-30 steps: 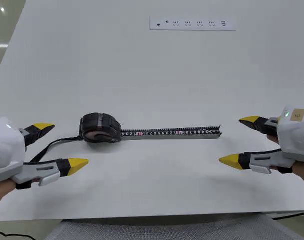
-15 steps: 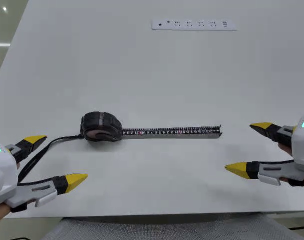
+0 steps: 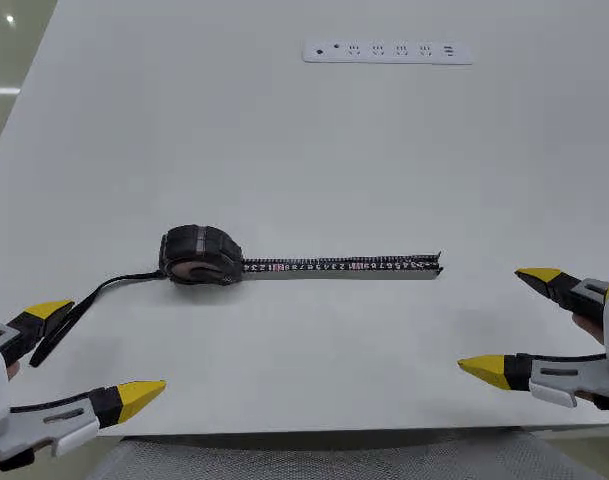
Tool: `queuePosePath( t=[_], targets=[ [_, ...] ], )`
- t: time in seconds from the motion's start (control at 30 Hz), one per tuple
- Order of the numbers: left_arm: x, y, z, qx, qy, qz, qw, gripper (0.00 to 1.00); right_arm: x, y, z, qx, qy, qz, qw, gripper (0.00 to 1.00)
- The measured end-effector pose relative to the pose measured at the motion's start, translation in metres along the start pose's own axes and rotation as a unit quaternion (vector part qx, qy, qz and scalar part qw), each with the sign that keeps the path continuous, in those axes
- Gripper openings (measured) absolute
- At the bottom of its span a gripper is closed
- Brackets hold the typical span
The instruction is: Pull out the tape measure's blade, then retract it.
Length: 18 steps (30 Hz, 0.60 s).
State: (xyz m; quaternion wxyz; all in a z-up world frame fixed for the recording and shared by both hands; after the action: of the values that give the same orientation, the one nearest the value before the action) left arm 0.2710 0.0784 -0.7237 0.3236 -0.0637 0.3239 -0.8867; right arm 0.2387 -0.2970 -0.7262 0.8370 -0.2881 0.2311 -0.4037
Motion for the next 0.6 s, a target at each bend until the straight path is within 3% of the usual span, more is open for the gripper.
queuePosePath(
  t=[0.27, 0.6],
  targets=[
    [0.0051, 0.0027, 0.0005, 0.011, -0.017, 0.001, 0.9998, 0.82, -0.0039, 0.0022, -0.0057, 0.014, 0.018, -0.004, 0.9997, 0.80],
    [0.0073, 0.0070, 0.0044, 0.017, -0.016, -0.002, 0.9997, 0.82, -0.0055, 0.0044, -0.0046, 0.019, 0.019, -0.009, 0.9996, 0.80]
  ],
)
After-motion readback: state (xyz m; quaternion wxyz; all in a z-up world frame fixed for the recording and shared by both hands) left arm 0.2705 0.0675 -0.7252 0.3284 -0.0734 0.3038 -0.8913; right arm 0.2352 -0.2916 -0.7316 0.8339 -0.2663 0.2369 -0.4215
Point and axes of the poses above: the centre of the closed fingertips' face, and the gripper's own axes: y roughly forward along the fingers, x roughly to its right, z roughly out of its top, the point moved 1 cm from there along -y, roughly backward along the fingers, and after that the axes turned 11 degrees about y, right-handed, at the moved point
